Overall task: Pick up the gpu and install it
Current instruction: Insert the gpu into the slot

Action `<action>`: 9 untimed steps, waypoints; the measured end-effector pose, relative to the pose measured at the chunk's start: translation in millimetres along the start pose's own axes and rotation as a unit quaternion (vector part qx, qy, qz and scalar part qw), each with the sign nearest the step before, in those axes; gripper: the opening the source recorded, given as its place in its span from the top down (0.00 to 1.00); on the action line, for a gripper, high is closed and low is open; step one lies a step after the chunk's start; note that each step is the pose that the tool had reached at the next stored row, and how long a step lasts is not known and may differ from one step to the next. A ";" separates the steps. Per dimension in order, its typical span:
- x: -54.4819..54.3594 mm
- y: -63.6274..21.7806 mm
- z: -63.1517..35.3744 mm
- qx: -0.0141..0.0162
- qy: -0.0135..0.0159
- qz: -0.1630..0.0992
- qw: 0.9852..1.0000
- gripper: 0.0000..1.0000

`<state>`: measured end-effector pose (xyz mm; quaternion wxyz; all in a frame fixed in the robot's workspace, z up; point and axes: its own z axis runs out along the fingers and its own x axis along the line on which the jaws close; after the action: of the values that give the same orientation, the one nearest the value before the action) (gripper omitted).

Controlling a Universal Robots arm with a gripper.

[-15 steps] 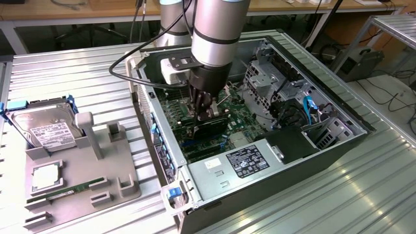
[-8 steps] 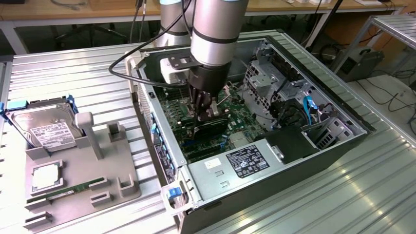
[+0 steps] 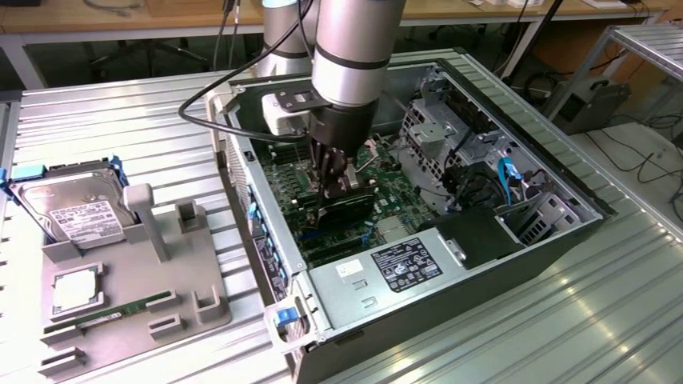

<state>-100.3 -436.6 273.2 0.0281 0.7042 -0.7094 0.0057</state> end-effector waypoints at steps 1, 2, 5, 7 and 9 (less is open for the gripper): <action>0.0 0.0 0.0 0.000 0.000 0.000 1.000 0.89; 0.0 0.0 0.2 0.000 0.000 0.000 1.000 0.89; -0.2 -0.1 1.8 0.000 -0.001 0.000 1.000 0.89; -0.1 -0.1 2.0 0.000 0.000 0.000 1.000 0.89; -0.1 -0.1 2.4 0.000 0.000 0.000 1.000 0.89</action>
<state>-100.3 -436.6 270.7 0.0283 0.7042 -0.7094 0.0058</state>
